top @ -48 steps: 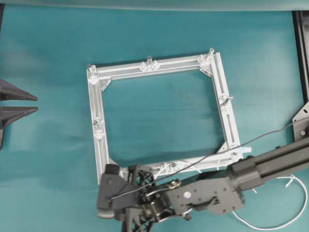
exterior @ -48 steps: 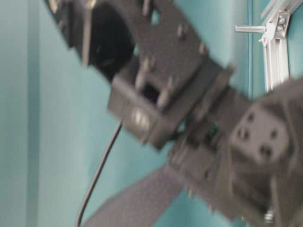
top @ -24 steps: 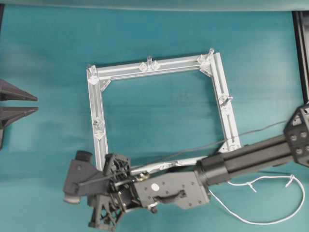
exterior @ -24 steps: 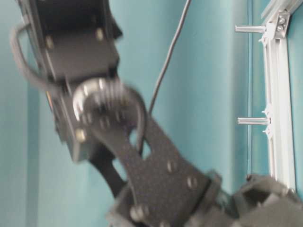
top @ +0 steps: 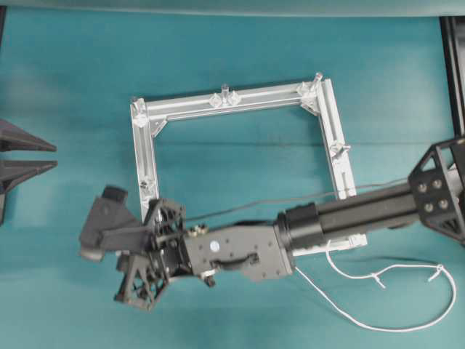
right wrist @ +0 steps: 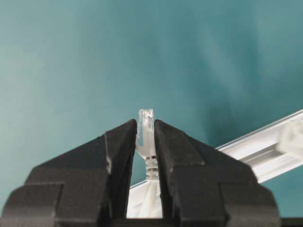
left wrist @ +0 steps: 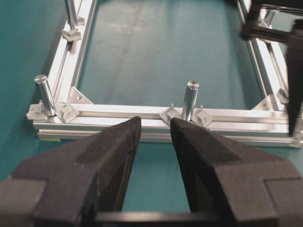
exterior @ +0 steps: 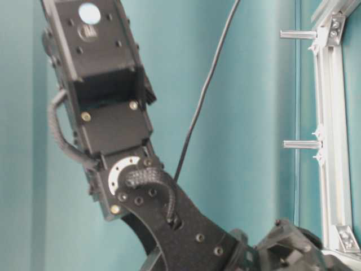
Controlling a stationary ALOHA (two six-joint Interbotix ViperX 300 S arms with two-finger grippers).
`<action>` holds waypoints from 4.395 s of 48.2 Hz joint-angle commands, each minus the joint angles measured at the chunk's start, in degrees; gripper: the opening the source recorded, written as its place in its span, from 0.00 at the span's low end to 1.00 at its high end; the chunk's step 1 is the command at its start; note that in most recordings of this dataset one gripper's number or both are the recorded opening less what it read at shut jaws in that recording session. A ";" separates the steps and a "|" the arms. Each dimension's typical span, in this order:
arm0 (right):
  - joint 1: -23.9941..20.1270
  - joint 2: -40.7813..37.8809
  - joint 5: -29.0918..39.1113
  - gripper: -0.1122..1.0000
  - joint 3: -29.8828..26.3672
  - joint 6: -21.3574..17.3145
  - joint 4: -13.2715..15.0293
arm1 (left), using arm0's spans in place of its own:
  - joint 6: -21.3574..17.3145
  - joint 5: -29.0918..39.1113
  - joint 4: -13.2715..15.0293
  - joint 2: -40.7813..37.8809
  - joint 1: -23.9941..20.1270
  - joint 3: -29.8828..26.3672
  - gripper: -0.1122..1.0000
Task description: Move the cable alternately left and right between 8 pins so it hooks onto each one.
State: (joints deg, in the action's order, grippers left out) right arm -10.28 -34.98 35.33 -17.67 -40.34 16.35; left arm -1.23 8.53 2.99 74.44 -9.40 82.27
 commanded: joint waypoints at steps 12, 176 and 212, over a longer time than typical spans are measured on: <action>2.11 1.49 2.02 0.25 -1.41 0.09 0.26 | -0.18 -0.26 0.00 -0.44 0.09 -0.88 0.50; 24.52 -8.88 3.69 0.25 -21.01 20.48 -9.67 | -0.18 -0.26 0.00 -0.35 0.09 -0.88 0.50; 25.58 -5.19 3.43 0.24 -12.83 13.10 -8.35 | -0.18 -0.26 0.00 -0.44 0.09 -0.88 0.50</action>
State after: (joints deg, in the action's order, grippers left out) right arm 16.00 -44.65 39.02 -32.26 -26.98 7.82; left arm -1.23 8.53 2.99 74.44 -9.40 82.27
